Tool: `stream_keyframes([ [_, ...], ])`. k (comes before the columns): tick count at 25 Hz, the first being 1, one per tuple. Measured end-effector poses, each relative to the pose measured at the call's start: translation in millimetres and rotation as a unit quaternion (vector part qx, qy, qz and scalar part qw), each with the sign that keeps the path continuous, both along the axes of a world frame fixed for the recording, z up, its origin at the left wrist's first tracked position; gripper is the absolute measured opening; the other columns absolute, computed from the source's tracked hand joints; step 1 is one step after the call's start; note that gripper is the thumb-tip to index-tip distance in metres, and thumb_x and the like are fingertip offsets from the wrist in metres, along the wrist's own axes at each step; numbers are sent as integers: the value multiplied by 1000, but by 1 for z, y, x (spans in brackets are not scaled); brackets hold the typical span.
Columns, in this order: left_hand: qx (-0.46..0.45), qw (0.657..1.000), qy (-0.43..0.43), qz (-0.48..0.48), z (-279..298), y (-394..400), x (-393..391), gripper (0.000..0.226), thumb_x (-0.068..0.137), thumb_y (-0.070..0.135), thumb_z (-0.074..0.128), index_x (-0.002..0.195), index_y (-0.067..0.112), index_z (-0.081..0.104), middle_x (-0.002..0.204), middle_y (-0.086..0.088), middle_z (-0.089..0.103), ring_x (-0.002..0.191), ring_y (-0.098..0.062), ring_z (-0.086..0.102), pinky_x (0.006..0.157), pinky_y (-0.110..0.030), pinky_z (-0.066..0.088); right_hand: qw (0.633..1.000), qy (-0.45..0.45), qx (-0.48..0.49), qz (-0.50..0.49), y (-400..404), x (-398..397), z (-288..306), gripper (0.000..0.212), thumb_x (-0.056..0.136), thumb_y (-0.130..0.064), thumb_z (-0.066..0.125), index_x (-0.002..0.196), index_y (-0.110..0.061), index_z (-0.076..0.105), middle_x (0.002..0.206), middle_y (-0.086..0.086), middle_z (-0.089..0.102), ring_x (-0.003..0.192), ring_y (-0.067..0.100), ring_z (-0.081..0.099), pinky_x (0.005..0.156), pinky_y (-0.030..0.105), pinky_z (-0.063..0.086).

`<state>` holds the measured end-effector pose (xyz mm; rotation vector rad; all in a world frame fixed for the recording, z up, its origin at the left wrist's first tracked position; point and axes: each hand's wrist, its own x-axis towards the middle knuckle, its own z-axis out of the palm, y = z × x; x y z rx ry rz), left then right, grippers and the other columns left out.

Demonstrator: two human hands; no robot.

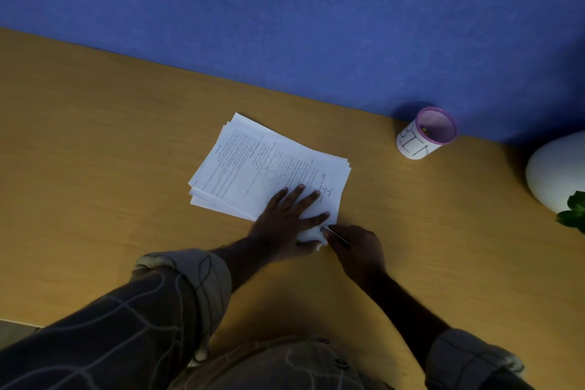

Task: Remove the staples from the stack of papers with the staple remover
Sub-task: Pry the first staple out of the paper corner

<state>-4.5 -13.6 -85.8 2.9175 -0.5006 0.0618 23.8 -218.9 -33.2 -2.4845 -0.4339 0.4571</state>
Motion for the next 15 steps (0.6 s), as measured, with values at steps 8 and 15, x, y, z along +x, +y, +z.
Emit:
stream_keyframes([
  [8,0,1000,7,2,0,-1,0,67,89,72,40,147,39,40,165,-4,24,152,-34,18,120,-56,17,993,59,74,-71,4,-5,-1,14,93,-39,59,92,-34,72,80,-16,72,69,-2,65,62,22,54],
  [15,7,1000,26,2,1,0,0,68,87,71,42,148,41,38,166,-3,19,152,-34,15,121,-56,14,954,218,110,-177,6,18,5,20,86,-39,70,84,-19,66,79,4,71,58,15,64,48,26,52],
])
